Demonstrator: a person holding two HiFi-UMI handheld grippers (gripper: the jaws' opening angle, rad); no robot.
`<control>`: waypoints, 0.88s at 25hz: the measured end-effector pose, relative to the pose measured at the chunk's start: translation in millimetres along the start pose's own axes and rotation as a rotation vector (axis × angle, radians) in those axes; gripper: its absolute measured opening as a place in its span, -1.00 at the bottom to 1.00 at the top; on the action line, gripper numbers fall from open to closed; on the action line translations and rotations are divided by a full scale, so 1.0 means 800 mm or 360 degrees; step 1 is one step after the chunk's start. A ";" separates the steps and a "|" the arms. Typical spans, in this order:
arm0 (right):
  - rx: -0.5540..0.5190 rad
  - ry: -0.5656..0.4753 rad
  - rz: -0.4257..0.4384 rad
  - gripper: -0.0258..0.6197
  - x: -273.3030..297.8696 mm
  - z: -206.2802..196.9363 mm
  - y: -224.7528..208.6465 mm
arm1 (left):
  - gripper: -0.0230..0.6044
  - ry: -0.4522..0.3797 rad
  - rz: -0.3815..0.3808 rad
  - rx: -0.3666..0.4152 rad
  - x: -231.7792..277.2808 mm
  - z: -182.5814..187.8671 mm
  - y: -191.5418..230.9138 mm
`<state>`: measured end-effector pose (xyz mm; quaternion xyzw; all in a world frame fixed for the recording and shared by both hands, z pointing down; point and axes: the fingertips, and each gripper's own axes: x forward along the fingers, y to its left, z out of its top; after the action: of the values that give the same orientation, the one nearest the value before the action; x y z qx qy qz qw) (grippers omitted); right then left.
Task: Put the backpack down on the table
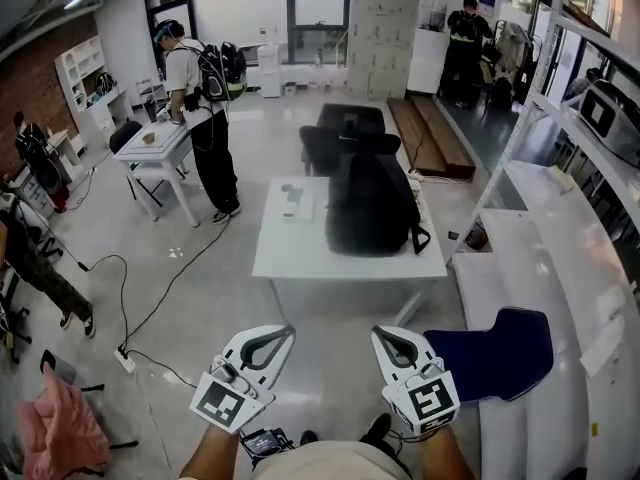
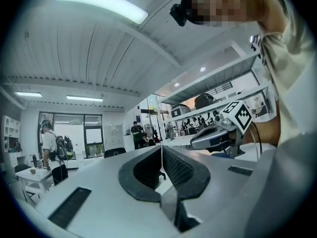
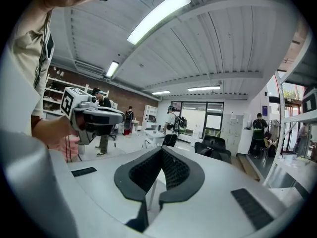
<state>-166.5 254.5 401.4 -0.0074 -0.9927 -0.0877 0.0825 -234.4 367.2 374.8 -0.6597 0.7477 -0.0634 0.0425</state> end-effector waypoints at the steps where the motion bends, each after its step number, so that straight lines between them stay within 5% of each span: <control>1: -0.0004 0.0012 -0.0004 -0.84 0.000 -0.002 0.006 | -0.87 0.0000 -0.0008 -0.0012 -0.004 -0.003 0.000; 22: -0.0010 0.0076 -0.0026 -0.84 0.015 0.001 0.039 | -0.87 0.0005 -0.0020 -0.0082 -0.035 -0.029 0.024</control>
<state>-177.9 285.8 407.8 0.0026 -0.9902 -0.0918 0.1053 -253.0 398.4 394.4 -0.6651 0.7450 -0.0455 0.0238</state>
